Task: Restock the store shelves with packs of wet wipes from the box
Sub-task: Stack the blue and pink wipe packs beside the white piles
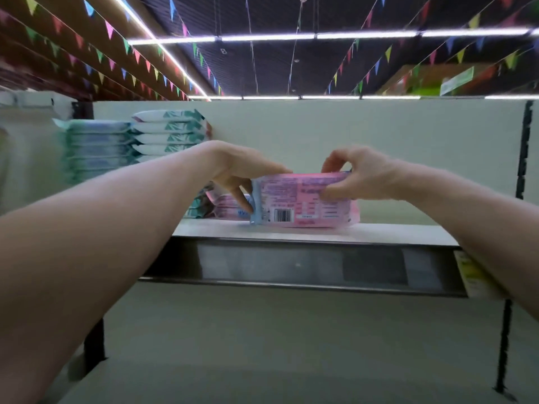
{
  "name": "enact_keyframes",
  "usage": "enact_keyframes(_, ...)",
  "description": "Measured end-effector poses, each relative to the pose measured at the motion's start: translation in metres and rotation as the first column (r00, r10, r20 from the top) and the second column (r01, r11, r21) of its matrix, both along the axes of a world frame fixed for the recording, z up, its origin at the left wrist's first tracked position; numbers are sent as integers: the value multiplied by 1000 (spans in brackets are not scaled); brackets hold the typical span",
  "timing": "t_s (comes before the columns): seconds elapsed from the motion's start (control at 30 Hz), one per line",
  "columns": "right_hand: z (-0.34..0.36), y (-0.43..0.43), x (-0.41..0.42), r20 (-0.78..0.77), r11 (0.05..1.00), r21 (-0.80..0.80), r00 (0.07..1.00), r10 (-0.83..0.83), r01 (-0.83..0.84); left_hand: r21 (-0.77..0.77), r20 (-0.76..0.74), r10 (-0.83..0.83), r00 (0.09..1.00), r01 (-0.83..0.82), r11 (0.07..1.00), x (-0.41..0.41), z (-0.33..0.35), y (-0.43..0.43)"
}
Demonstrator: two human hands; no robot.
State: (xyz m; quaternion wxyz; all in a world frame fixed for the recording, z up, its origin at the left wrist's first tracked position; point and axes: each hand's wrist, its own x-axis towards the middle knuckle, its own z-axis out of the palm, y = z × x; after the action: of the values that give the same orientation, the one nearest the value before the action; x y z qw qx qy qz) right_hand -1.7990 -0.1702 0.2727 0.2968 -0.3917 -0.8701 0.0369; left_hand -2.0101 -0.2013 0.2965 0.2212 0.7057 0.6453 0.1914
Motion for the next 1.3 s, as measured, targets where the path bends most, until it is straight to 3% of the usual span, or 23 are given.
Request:
enact_keyframes(0.2, -1, -11, 3, -57, 998, -19, 997, 52, -53, 121, 42, -12, 999, 7, 993, -5, -7, 16)
enact_keyframes(0.3, -2, -15, 4, -77, 994, -91, 996, 47, -53, 69, 99, -53, 994, 46, 997, -12, -7, 18)
enact_keyframes(0.4, 1, -20, 7, -120, 970, -215, 989, 91, -116, -76, 231, -109, 967, 130, 989, -17, -6, 15)
enact_keyframes(0.5, 1, -27, 10, 30, 897, -422, 987, 160, -132, -185, 216, -133, 967, 174, 967, -16, -6, 11)
enact_keyframes(0.57, -2, -30, 8, 120, 850, -519, 977, 175, -88, -148, 153, -136, 979, 159, 976, -15, -8, 13)
enact_keyframes(0.7, -5, -30, 5, 77, 879, -476, 994, 71, -25, -40, 187, -96, 978, 105, 994, -15, -10, 17)
enact_keyframes(1.0, -9, -28, 1, 240, 888, -428, 968, -69, 169, -18, 182, -99, 978, 104, 994, -10, -15, 11)
enact_keyframes(1.13, -9, -29, 0, 238, 888, -427, 969, -74, 173, 27, 128, -103, 986, 100, 995, -8, -17, 11)
enact_keyframes(1.3, -7, -29, 3, 116, 849, -518, 992, -48, 102, 116, 174, -61, 983, 41, 992, -11, -16, 13)
